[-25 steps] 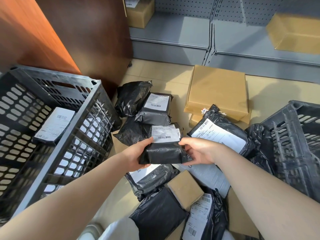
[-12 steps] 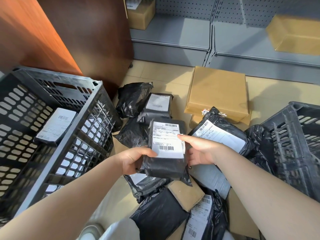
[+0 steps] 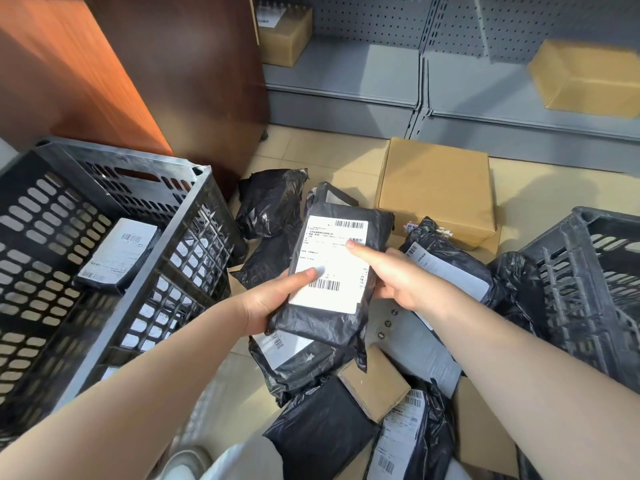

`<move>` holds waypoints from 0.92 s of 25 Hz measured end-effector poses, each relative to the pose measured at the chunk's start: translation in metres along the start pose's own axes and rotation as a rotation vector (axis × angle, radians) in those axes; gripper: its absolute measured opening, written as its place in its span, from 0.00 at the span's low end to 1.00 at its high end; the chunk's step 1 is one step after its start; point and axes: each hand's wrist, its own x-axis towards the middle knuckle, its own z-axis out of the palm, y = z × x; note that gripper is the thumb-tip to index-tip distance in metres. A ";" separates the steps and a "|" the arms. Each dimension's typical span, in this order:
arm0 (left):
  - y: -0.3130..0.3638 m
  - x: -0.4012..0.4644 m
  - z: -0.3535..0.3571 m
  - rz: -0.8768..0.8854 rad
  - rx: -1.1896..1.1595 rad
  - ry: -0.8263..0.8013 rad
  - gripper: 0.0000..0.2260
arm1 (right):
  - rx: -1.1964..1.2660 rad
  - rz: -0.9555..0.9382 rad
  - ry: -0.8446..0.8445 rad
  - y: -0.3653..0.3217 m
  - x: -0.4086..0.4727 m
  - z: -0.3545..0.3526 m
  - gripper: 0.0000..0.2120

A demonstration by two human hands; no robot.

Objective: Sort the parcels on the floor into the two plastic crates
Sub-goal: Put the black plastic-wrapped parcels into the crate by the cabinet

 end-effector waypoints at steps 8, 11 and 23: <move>0.030 -0.045 -0.025 0.265 -0.007 0.151 0.19 | 0.015 -0.084 -0.071 -0.033 -0.016 0.036 0.20; 0.035 -0.067 -0.040 0.289 0.011 0.246 0.14 | -0.035 -0.078 -0.081 -0.044 -0.021 0.050 0.25; 0.065 -0.158 -0.123 0.387 -0.008 0.483 0.13 | -0.236 -0.357 0.054 -0.064 -0.041 0.170 0.25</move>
